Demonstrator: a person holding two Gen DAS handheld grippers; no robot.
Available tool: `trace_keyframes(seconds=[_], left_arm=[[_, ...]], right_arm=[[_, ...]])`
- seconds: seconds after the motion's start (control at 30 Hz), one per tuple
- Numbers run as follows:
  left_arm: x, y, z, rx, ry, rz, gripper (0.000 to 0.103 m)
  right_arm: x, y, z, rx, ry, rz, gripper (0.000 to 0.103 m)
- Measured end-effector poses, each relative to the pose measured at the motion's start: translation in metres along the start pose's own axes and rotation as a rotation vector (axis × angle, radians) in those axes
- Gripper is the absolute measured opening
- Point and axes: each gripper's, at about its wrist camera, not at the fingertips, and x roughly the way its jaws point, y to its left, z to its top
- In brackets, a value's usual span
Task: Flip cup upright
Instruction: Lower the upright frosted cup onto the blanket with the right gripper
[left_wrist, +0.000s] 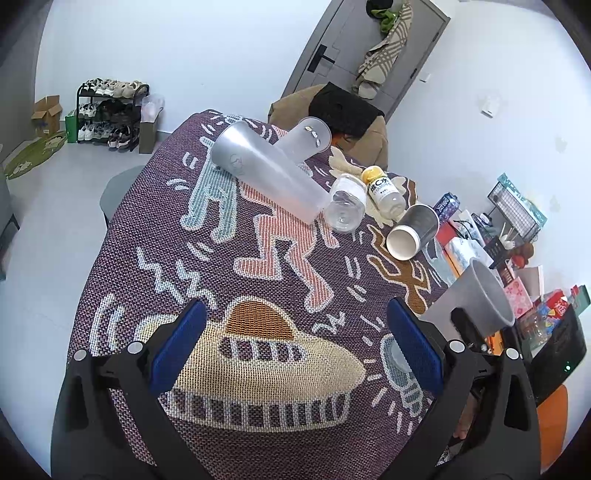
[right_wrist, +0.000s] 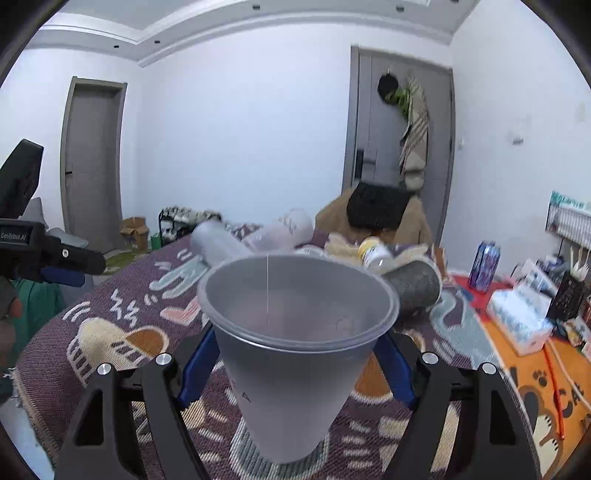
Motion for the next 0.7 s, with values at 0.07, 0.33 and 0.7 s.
trace_keyframes(seconds=[0.07, 0.33, 0.7], left_arm=[[-0.003, -0.001, -0.001, -0.001, -0.007, -0.007, 0.097], [-0.022, -0.01, -0.001, 0.021, -0.093, -0.008, 0.097], [-0.041, -0.058, -0.015, 0.211, -0.203, 0.003, 0.097]], right_arm=[[0.001, -0.003, 0.0, 0.015, 0.04, 0.018, 0.083], [-0.012, -0.012, 0.001, 0.076, 0.11, 0.094, 0.095], [-0.053, -0.033, -0.001, 0.112, 0.087, 0.069, 0.095]])
